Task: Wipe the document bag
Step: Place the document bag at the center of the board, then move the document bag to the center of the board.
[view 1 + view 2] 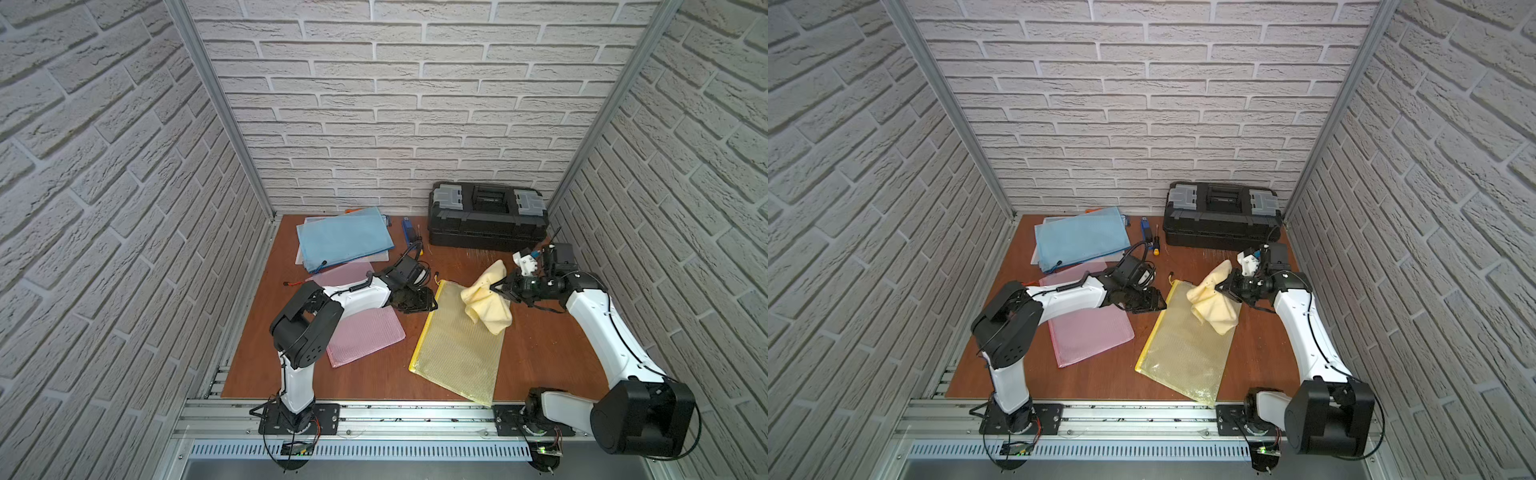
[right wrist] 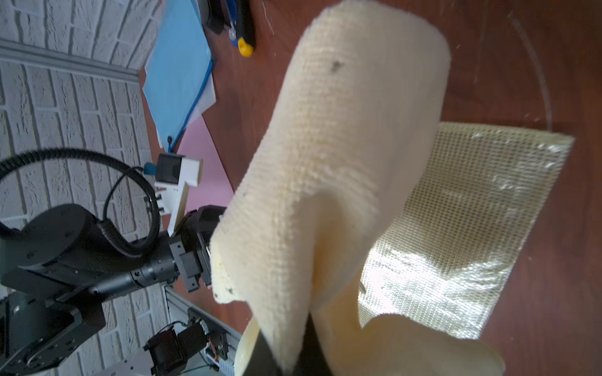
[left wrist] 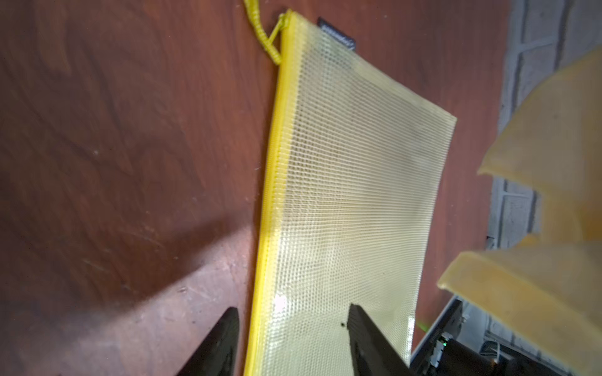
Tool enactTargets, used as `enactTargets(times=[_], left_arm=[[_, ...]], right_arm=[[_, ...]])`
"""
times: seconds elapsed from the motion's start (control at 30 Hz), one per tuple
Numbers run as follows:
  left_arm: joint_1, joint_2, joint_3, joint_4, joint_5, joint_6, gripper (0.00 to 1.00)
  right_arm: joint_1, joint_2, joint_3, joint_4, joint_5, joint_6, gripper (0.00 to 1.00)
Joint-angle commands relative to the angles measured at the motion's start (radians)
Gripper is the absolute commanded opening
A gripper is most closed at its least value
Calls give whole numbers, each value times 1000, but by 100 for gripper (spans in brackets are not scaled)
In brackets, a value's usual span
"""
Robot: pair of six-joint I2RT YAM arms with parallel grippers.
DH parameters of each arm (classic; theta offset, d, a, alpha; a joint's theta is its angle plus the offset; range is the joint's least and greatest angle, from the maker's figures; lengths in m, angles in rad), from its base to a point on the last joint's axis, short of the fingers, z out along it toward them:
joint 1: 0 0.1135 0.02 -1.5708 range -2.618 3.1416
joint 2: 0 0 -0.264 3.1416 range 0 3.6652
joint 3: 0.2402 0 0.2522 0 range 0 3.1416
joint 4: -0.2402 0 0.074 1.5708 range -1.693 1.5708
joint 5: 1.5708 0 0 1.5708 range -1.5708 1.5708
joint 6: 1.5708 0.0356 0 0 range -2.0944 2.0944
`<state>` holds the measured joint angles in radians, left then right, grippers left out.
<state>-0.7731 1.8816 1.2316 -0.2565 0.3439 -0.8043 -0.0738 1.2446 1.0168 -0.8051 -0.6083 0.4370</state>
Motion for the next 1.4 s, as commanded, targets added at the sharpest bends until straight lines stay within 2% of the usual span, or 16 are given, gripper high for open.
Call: enactTargets(times=[0.0, 0.03, 0.1, 0.17, 0.27, 0.4, 0.53, 0.6, 0.77, 0.93, 1.03, 1.2, 1.37], left_arm=[[3, -82, 30, -60, -120, 85, 56], [3, -135, -3, -49, -143, 83, 54], [2, -234, -70, -51, -166, 75, 43], [-6, -329, -135, -81, -147, 58, 21], [-38, -405, -196, -171, -79, 32, 1], [-123, -437, -228, -279, -92, 38, 0], [-140, -420, -324, -171, -52, -48, 0], [-142, -397, -352, -125, -22, -77, 0], [-149, -374, -357, -167, -113, -67, 0], [-150, -324, -333, -130, -114, -69, 0], [-145, -318, -320, -114, -151, -72, 0], [-87, -326, -336, -111, -230, -74, 0], [-9, -328, -361, -57, -237, -73, 0]], right_arm=[[113, -11, 8, -14, -10, -65, 2], [143, -10, -1, -31, 10, -72, 2], [183, -18, -59, 6, 3, -42, 2], [219, -13, -131, 58, 0, -1, 2], [263, 42, -215, 114, 13, 33, 2], [378, 122, -234, 143, 71, 47, 2], [468, 227, -225, 185, 140, 55, 2], [468, 281, -227, 226, 152, 71, 2], [464, 413, -170, 288, 222, 114, 2], [456, 539, -68, 325, 256, 165, 2], [436, 588, -18, 330, 256, 187, 2], [418, 591, 11, 293, 260, 170, 2], [406, 570, 2, 230, 287, 135, 2]])
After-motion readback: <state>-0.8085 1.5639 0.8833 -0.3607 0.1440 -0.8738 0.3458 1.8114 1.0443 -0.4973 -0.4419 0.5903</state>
